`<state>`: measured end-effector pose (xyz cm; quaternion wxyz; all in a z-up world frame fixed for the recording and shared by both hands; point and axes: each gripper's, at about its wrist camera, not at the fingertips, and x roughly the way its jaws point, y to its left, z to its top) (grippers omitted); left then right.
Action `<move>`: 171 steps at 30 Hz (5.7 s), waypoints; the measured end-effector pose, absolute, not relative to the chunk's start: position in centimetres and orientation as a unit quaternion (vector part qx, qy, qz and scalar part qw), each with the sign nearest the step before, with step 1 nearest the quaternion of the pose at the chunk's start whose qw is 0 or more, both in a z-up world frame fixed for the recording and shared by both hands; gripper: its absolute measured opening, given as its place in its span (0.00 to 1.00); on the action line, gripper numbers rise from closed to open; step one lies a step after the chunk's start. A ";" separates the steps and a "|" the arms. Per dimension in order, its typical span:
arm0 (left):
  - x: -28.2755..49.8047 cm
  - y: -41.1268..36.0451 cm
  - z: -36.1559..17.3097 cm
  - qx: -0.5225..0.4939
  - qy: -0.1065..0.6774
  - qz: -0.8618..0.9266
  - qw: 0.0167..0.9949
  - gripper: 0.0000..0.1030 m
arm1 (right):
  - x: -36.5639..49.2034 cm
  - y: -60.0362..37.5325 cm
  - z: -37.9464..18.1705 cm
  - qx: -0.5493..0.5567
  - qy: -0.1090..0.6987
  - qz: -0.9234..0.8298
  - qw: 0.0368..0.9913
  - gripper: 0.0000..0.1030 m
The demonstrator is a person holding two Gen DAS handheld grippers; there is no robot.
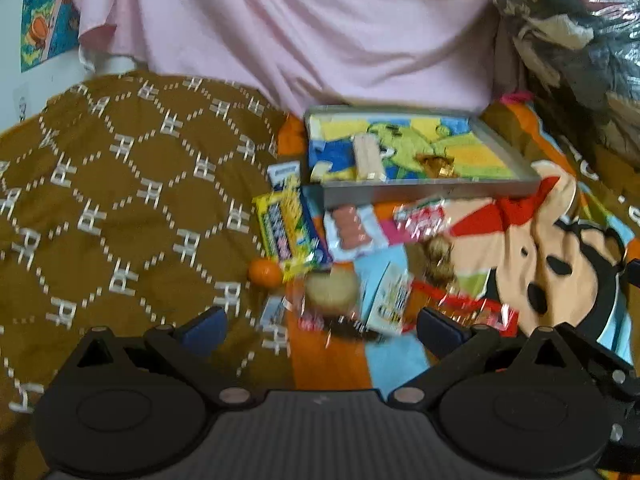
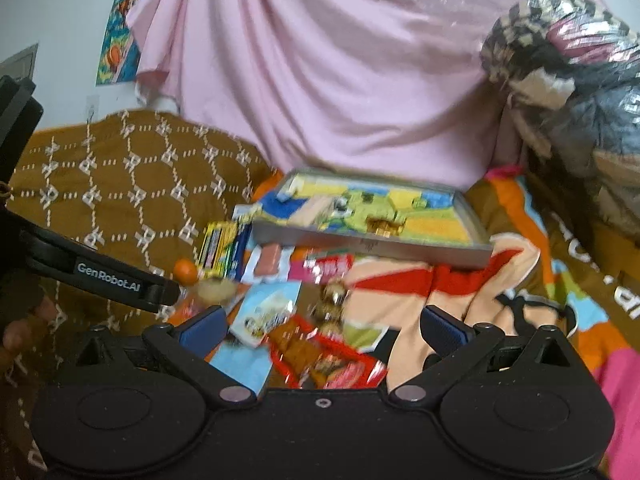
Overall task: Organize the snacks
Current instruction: 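Withdraw both tools from the tray back over the remaining snacks, then grasp the round cookie packet with the left tool while the right tool grasps the red spicy strip packet, then carry the cookie packet and red strip packet into the grey tray and release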
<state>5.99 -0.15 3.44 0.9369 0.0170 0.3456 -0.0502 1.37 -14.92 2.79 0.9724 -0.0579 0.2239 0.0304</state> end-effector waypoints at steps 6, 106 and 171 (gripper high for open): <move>5.5 0.6 1.2 0.030 0.381 -0.036 0.923 1.00 | 1.8 -15.0 0.6 -0.048 0.268 0.035 0.962 0.99; 11.8 1.8 -3.7 -0.029 0.472 -0.145 0.869 0.54 | 12.3 -15.9 -6.6 -0.046 0.431 0.153 0.888 0.74; 12.4 -0.1 0.2 -0.087 0.377 -0.125 0.914 0.54 | 11.7 -17.5 -0.5 -0.252 0.213 0.011 0.944 0.43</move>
